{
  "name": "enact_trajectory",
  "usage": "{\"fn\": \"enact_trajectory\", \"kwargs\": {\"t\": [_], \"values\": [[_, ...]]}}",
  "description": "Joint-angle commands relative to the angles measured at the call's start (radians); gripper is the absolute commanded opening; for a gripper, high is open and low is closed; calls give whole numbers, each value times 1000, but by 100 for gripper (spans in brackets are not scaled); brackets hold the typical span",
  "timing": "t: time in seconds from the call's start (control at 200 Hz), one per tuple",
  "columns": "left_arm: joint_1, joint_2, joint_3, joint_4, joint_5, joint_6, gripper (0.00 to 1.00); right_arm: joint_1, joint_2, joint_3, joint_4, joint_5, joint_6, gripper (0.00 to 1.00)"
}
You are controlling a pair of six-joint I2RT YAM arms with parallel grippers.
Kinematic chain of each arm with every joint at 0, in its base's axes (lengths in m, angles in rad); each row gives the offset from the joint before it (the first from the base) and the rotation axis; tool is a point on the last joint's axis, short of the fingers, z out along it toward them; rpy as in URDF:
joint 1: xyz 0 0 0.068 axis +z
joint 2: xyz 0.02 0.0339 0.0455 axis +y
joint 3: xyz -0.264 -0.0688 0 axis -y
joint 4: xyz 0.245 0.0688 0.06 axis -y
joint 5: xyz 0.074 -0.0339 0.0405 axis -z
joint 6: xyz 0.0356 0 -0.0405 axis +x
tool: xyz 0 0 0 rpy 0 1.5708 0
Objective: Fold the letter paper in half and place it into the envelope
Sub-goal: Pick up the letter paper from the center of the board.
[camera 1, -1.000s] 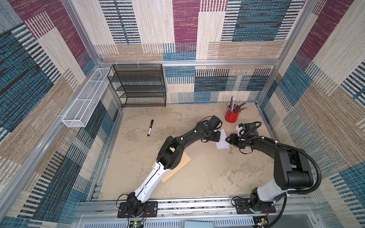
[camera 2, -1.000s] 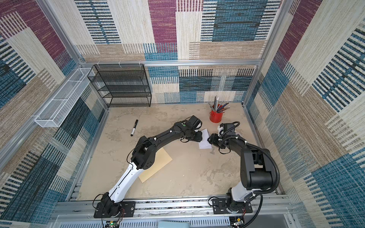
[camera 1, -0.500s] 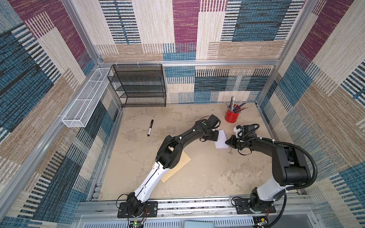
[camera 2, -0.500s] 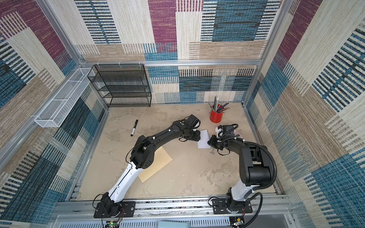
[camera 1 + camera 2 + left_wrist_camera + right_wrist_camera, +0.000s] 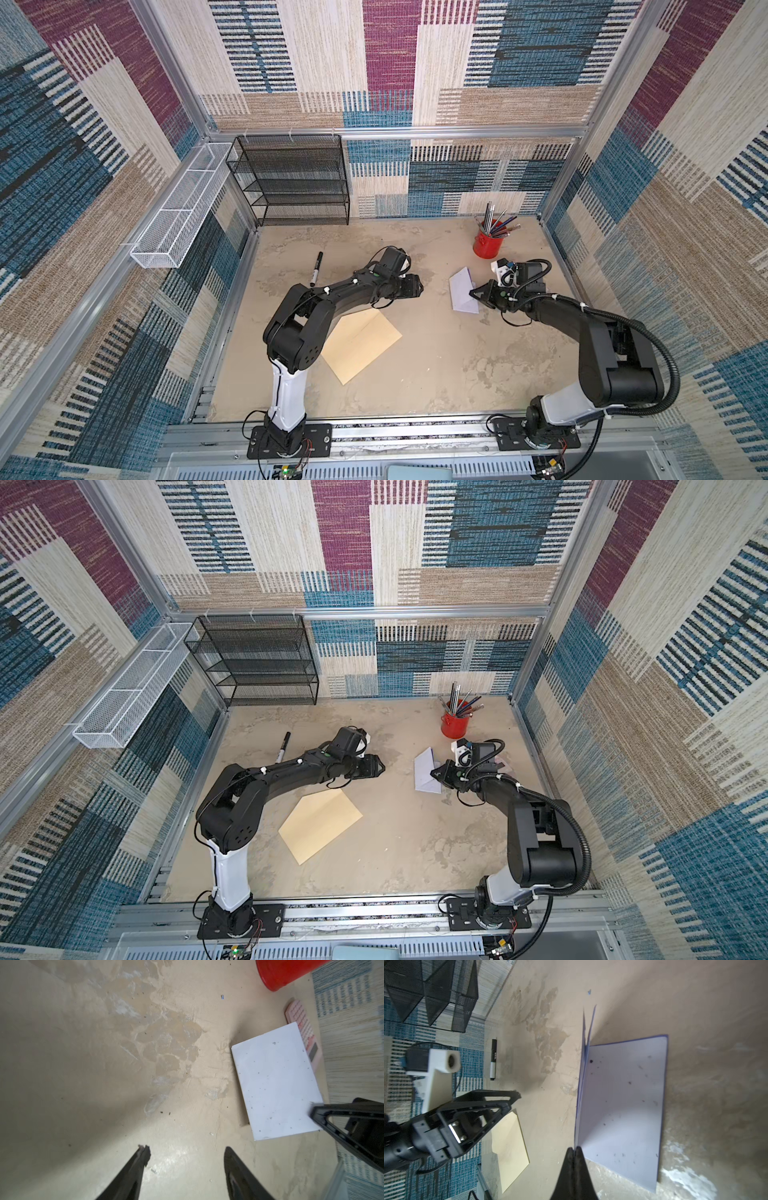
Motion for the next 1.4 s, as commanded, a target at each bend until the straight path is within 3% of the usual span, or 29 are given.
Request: {"fn": "enact_trajectory", "kwargs": {"t": [0.0, 0.401, 1.067, 1.237, 1.392], "values": [[5, -7, -50, 266, 111, -101, 63, 2, -44, -20, 59, -95, 47, 0], [6, 70, -134, 607, 230, -343, 65, 65, -183, -43, 93, -139, 80, 0], [0, 105, -214, 911, 318, -541, 68, 146, -188, -76, 269, -200, 179, 0], [1, 94, -242, 917, 304, -536, 68, 147, -210, -73, 278, -213, 198, 0], [2, 90, -249, 961, 317, -558, 73, 152, -236, -79, 306, -231, 225, 0]]}}
